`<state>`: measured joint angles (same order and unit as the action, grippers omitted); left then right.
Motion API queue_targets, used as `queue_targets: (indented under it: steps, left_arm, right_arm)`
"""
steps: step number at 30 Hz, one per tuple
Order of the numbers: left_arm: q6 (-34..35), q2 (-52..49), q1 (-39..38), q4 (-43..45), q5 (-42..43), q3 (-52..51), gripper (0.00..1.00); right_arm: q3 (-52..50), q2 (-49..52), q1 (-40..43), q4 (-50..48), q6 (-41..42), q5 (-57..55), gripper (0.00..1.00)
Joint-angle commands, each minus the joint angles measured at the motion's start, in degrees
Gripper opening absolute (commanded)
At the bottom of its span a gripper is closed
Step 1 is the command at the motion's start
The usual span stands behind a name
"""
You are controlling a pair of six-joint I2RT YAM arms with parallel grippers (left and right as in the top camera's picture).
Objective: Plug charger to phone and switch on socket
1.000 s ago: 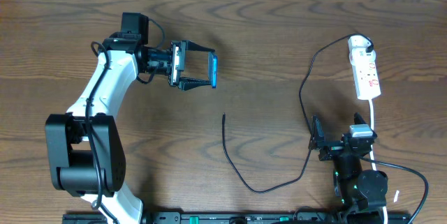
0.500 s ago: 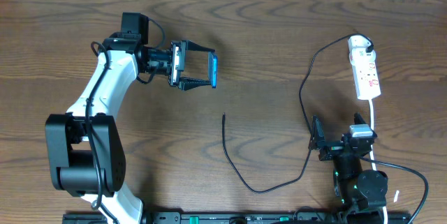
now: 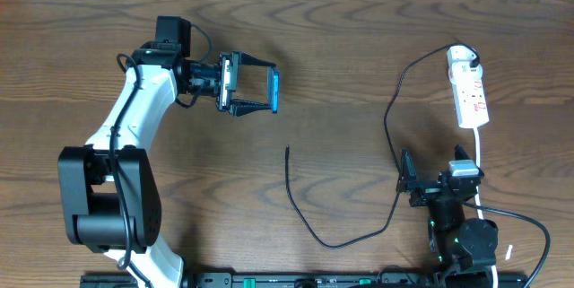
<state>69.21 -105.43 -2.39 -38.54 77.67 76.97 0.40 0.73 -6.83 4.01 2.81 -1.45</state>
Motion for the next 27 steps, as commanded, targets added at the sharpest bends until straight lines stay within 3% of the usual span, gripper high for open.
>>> queue_targets:
  steps: [1,27]
  left_arm:
    - [-0.1,1.9,0.2,0.1,2.7,1.9,0.08]
    - [-0.1,1.9,0.2,0.1,1.2,1.9,0.07]
  right_arm:
    - [-0.1,-0.3,-0.3,0.2,0.8,0.1,0.99]
    - [-0.1,-0.3,-0.3,0.2,0.8,0.1,0.99]
